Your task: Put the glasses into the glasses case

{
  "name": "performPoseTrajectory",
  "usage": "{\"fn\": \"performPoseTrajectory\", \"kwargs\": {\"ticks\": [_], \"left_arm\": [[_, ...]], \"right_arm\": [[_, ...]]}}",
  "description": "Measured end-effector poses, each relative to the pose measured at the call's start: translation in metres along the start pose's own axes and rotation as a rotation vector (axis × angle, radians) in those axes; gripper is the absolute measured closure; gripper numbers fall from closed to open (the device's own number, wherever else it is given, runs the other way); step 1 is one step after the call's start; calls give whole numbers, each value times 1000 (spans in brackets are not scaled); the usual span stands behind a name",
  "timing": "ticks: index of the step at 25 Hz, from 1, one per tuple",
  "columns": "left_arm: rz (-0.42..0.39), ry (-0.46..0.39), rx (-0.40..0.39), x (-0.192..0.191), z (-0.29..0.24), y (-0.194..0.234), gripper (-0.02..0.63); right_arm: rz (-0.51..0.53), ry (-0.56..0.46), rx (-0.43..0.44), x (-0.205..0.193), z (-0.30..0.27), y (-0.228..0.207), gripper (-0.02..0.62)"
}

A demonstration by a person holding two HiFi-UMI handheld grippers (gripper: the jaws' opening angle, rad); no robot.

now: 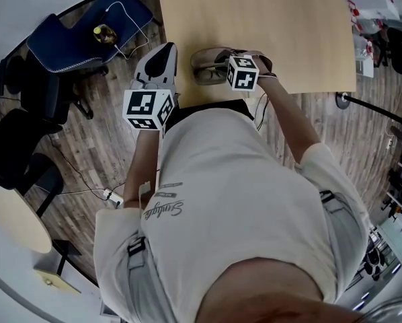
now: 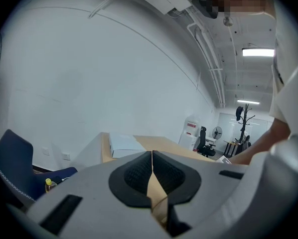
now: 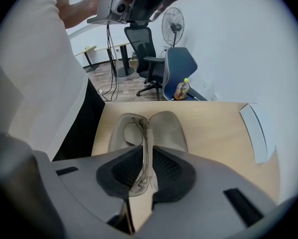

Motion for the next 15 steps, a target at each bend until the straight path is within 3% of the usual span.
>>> {"fn": "performPoseTrajectory", "kwargs": {"ticks": [3, 8, 15], "left_arm": [[-22, -1, 10, 4, 1, -11, 591], [-29, 0, 52, 11, 5, -16, 591], [-79, -17, 67, 28, -1, -28, 591]], "right_arm": [[-47, -62, -63, -9, 13, -2, 598], [-165, -163, -145, -22, 37, -5, 600], [-444, -361, -207, -55, 71, -6, 600]]}}
Point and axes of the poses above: the fingertips, and each gripper's own axes: z backward along the fingers, y to its left, x out of its top, the point moved 9 cm from there along z, backward along the fingers, and after that the axes turned 6 degrees about -x, right-handed, at the moved point
